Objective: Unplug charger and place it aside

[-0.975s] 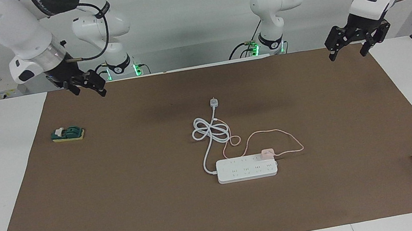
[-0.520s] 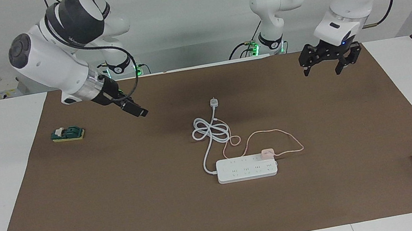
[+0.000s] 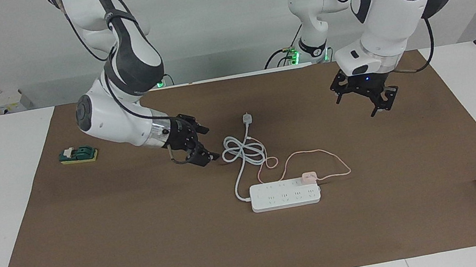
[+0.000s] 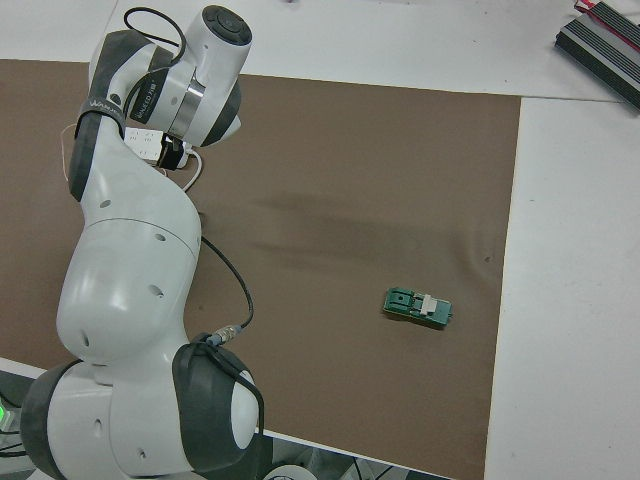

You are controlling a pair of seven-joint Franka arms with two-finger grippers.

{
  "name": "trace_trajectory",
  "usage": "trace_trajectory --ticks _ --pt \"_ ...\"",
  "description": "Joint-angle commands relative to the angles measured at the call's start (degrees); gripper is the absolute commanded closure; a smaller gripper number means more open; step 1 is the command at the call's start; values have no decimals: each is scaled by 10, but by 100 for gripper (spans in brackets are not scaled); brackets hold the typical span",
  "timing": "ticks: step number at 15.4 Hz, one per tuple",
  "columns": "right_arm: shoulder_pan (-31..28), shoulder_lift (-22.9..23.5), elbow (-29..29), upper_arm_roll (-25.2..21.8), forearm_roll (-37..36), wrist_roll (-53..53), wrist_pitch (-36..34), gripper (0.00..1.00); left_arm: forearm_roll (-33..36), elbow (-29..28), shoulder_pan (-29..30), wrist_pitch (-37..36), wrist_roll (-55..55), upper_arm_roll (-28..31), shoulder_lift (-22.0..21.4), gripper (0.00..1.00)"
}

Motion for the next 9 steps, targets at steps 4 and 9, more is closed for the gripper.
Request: trace_trajectory --ticks 4,9 --pt "30 117 75 0 98 30 77 0 10 -38 -61 91 19 9 -2 0" --pt "43 185 134 1 103 -10 80 0 9 -72 -62 150 80 8 22 0"
